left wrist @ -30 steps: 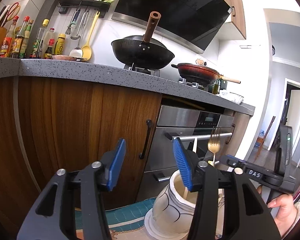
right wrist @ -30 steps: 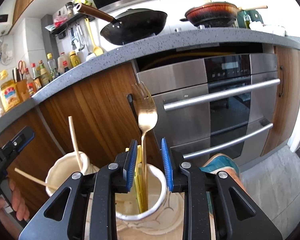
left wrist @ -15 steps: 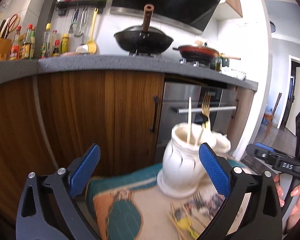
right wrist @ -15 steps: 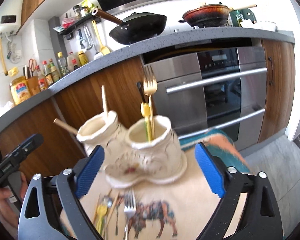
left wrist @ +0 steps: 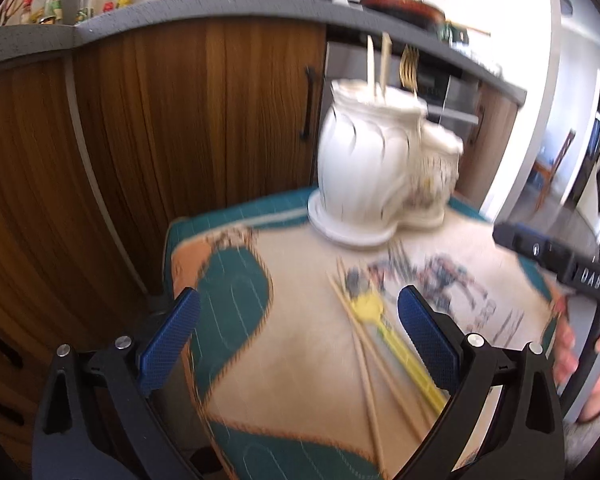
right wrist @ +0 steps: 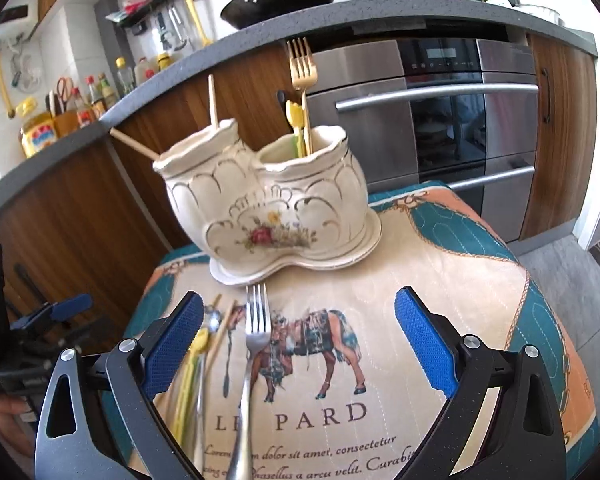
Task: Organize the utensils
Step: 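Move both open tools back down to the utensils on the mat, then grasp a third chopstick with left tool while right grasps the silver fork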
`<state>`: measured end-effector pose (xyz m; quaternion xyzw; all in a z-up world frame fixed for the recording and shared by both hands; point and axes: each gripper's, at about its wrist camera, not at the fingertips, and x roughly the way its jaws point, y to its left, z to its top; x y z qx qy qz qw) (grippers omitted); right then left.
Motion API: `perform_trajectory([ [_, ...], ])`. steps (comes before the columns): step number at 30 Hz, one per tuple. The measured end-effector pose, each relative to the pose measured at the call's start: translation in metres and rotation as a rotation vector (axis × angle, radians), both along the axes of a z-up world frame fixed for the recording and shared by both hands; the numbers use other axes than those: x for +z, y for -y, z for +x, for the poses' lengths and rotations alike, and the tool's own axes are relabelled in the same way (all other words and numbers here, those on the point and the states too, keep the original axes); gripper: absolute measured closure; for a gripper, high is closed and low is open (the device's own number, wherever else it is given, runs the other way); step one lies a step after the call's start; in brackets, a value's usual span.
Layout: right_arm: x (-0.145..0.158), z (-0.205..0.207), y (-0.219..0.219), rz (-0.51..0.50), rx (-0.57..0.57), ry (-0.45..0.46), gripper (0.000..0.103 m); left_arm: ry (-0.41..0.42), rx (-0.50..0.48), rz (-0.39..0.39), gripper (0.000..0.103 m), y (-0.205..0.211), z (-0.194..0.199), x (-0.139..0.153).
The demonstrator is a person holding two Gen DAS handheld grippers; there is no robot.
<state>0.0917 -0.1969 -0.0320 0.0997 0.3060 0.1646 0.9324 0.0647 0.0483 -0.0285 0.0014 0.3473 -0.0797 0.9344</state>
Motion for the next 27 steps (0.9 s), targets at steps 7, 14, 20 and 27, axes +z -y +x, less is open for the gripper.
perform_trajectory([
  [7, -0.005, 0.002, 0.007, 0.024, -0.001, -0.012, 0.007, -0.155, -0.053, 0.059, 0.028, 0.022, -0.004, -0.021],
  [14, -0.004, 0.002, 0.009, 0.028, 0.017, -0.007, 0.007, -0.225, -0.129, 0.143, 0.057, 0.048, -0.009, -0.036],
  [20, -0.002, -0.001, 0.012, 0.041, 0.022, -0.002, 0.007, -0.248, -0.122, 0.152, 0.065, 0.049, -0.006, -0.039],
  [27, -0.002, -0.001, 0.011, 0.046, 0.029, -0.003, 0.007, -0.306, -0.137, 0.171, 0.077, 0.051, 0.003, -0.045],
])
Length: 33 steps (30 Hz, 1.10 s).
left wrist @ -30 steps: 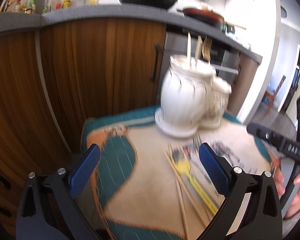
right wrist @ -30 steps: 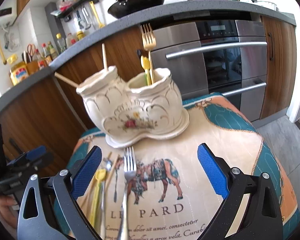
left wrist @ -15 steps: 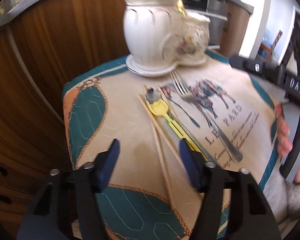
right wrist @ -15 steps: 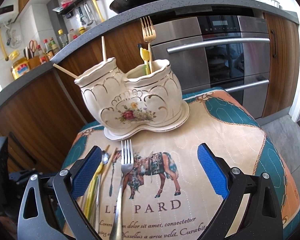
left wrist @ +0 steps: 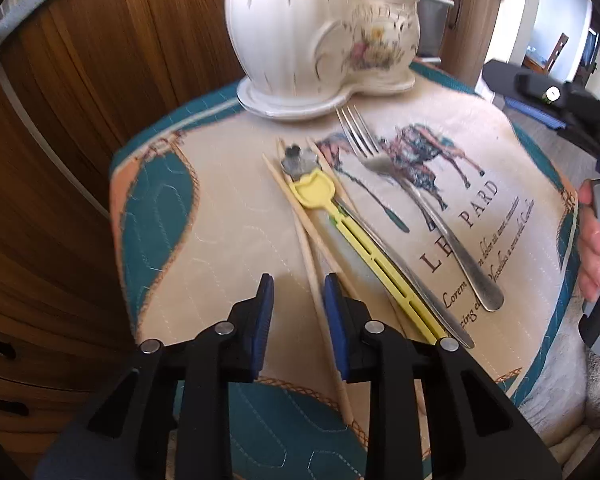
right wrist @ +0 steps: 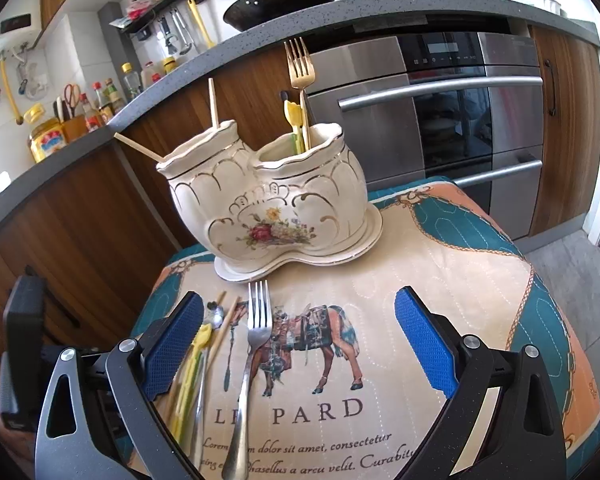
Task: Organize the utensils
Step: 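Grasp a third chopstick with left tool while right grasps the silver fork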
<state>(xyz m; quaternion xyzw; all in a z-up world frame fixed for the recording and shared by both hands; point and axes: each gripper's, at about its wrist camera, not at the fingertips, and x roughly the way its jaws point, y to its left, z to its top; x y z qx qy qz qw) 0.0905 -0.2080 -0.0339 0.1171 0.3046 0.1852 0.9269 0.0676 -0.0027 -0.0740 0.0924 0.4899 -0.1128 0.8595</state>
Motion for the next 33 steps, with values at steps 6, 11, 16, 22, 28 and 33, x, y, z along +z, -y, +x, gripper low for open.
perform_trajectory([
  [6, -0.003, 0.000, -0.005, -0.011, 0.022, -0.008, 0.007, -0.040, -0.009, 0.000, 0.080, 0.003, 0.015, 0.000],
  [11, -0.004, -0.001, -0.012, -0.033, 0.057, -0.011, 0.007, -0.052, 0.002, -0.038, 0.098, -0.010, 0.019, 0.002],
  [16, -0.010, -0.003, -0.024, -0.097, 0.084, -0.021, 0.007, -0.028, 0.029, -0.052, 0.098, -0.019, 0.010, 0.000],
  [22, -0.022, 0.000, -0.040, -0.200, 0.131, -0.069, 0.010, 0.014, 0.091, -0.074, 0.098, -0.036, 0.002, 0.007],
  [28, -0.037, 0.002, -0.059, -0.263, 0.177, -0.128, 0.041, 0.144, 0.120, -0.186, 0.098, -0.046, -0.004, 0.031],
  [33, -0.043, 0.007, -0.071, -0.301, 0.187, -0.160, 0.061, 0.207, 0.123, -0.216, 0.098, -0.043, -0.001, 0.038],
])
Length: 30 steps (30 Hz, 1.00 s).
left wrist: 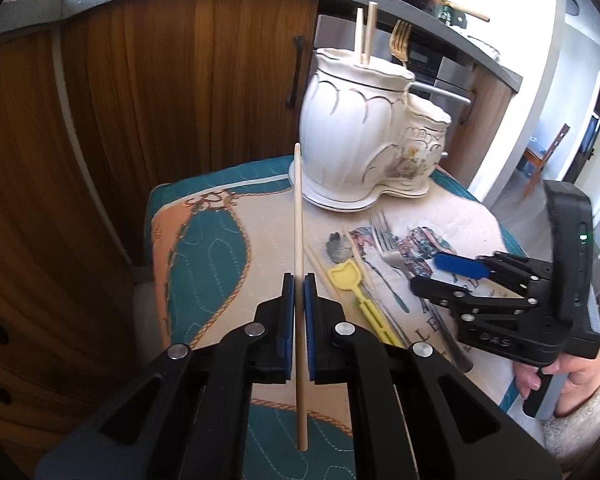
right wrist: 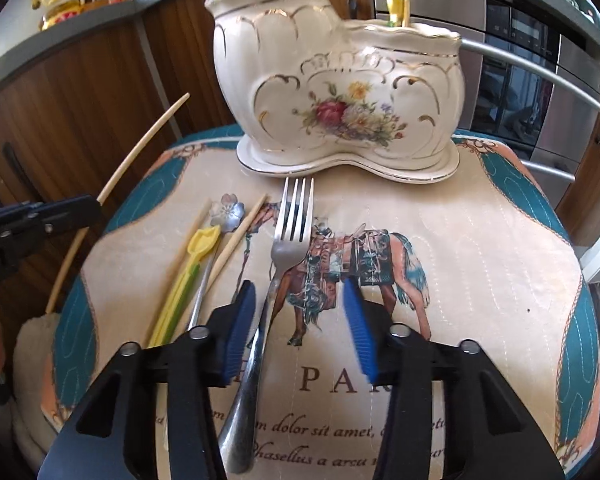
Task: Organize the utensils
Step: 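Grasp a third chopstick with left tool while right grasps the silver fork, then lift and carry chopstick over tall pot with left while right carries fork over small pot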
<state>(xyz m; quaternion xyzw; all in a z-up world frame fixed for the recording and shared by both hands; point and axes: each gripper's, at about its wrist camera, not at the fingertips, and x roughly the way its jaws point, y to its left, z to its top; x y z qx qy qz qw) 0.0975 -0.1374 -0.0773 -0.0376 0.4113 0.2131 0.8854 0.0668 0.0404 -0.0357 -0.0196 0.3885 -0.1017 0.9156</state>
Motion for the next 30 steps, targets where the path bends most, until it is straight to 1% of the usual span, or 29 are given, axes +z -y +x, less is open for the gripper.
perform_trajectory([
  [2, -0.002, 0.001, -0.003, -0.010, 0.005, -0.008, 0.067, 0.012, 0.002, 0.006, 0.098, 0.000, 0.001, 0.000],
  [4, -0.002, 0.003, -0.006, -0.011, 0.009, -0.019, 0.071, 0.013, 0.003, -0.008, 0.098, -0.001, -0.001, 0.001],
  [6, -0.002, 0.004, -0.011, -0.017, 0.016, -0.033, 0.081, 0.009, 0.002, -0.022, 0.098, -0.004, -0.003, 0.001],
  [9, -0.002, 0.005, -0.018, -0.041, 0.018, -0.047, 0.086, 0.012, 0.005, -0.036, 0.098, -0.009, -0.004, 0.000],
  [11, -0.002, 0.008, -0.017, -0.012, 0.013, -0.073, 0.092, 0.015, 0.002, -0.047, 0.098, -0.011, -0.005, 0.001],
  [15, -0.002, 0.006, -0.011, 0.029, -0.007, -0.086, 0.097, 0.021, 0.000, -0.061, 0.098, -0.015, -0.006, 0.002],
  [18, 0.003, -0.004, -0.008, 0.033, -0.015, -0.045, 0.097, 0.024, 0.004, -0.073, 0.098, -0.019, -0.006, 0.002],
  [21, 0.013, -0.016, -0.002, 0.059, -0.009, 0.001, 0.097, 0.031, 0.010, -0.083, 0.098, -0.023, -0.006, 0.004],
  [25, 0.028, -0.030, 0.011, 0.140, 0.007, 0.063, 0.097, 0.048, 0.010, -0.095, 0.098, -0.025, -0.008, 0.007],
  [30, 0.048, -0.042, 0.022, 0.189, 0.007, 0.174, 0.097, 0.073, 0.003, -0.105, 0.098, -0.024, -0.010, 0.012],
])
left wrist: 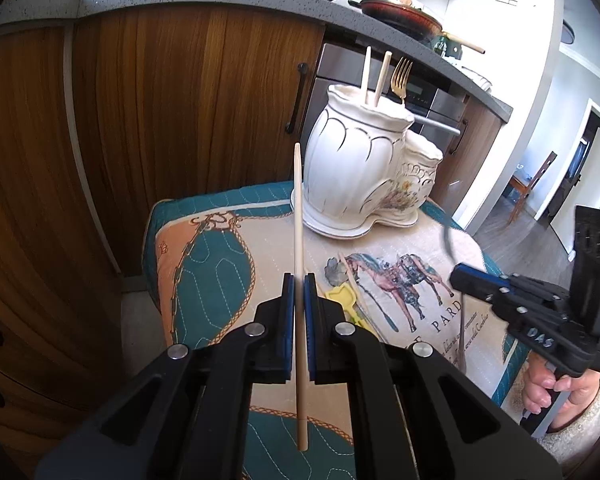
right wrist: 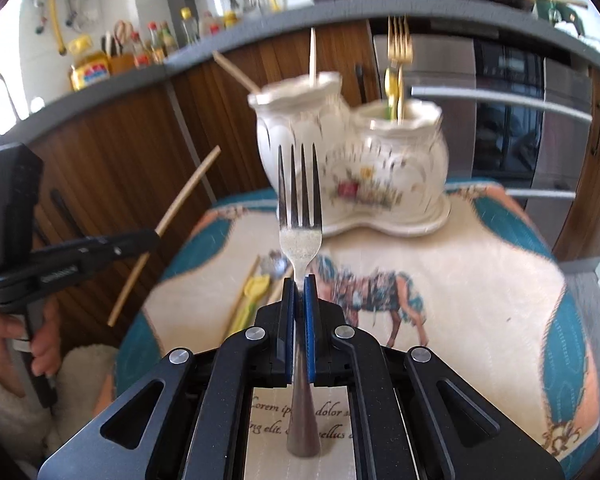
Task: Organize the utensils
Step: 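Lift and carry chopstick over tall pot with left while right carries fork over small pot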
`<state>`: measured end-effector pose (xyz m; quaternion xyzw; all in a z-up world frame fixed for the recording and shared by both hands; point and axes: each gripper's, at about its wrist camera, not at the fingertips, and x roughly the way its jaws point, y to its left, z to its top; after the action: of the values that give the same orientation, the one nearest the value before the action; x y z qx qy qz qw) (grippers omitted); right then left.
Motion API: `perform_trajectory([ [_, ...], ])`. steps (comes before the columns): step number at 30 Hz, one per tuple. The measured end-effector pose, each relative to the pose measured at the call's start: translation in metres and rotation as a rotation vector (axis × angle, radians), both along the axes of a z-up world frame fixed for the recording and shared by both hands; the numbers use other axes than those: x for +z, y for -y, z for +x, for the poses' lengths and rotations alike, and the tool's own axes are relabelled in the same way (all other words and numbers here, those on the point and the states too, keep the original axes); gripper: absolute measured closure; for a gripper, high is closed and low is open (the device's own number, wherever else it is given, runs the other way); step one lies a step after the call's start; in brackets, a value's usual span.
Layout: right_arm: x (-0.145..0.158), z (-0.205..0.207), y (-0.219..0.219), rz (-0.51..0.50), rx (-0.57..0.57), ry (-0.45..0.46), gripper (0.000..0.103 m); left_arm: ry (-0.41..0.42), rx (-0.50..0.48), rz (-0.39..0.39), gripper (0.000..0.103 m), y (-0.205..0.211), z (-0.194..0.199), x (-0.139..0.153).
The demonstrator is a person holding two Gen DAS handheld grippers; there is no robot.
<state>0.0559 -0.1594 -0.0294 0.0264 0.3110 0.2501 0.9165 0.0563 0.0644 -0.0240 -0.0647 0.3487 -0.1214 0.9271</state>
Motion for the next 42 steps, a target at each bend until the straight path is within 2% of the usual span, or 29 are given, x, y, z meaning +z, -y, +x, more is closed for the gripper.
perform_trajectory([
  [5, 0.017, -0.012, 0.010, 0.019, -0.020, 0.128, 0.097, 0.030, 0.001, -0.021, 0.098, -0.002, -0.002, 0.006],
  [13, 0.048, -0.011, 0.022, 0.078, -0.077, 0.260, 0.097, 0.154, 0.020, -0.073, 0.098, -0.012, 0.002, 0.033],
  [19, 0.078, 0.017, 0.030, 0.146, -0.125, 0.320, 0.097, 0.254, 0.001, -0.148, 0.098, -0.012, 0.029, 0.065],
  [25, 0.109, 0.056, 0.039, 0.228, -0.193, 0.414, 0.097, 0.391, -0.010, -0.152, 0.098, 0.005, 0.060, 0.101],
  [27, 0.113, 0.070, 0.040, 0.251, -0.205, 0.418, 0.097, 0.428, -0.003, -0.144, 0.098, 0.012, 0.077, 0.111],
  [33, 0.110, 0.105, 0.041, 0.294, -0.226, 0.400, 0.097, 0.438, -0.015, -0.223, 0.098, 0.022, 0.125, 0.119],
  [42, 0.087, 0.128, 0.044, 0.286, -0.228, 0.363, 0.097, 0.398, -0.008, -0.233, 0.098, 0.028, 0.160, 0.098],
])
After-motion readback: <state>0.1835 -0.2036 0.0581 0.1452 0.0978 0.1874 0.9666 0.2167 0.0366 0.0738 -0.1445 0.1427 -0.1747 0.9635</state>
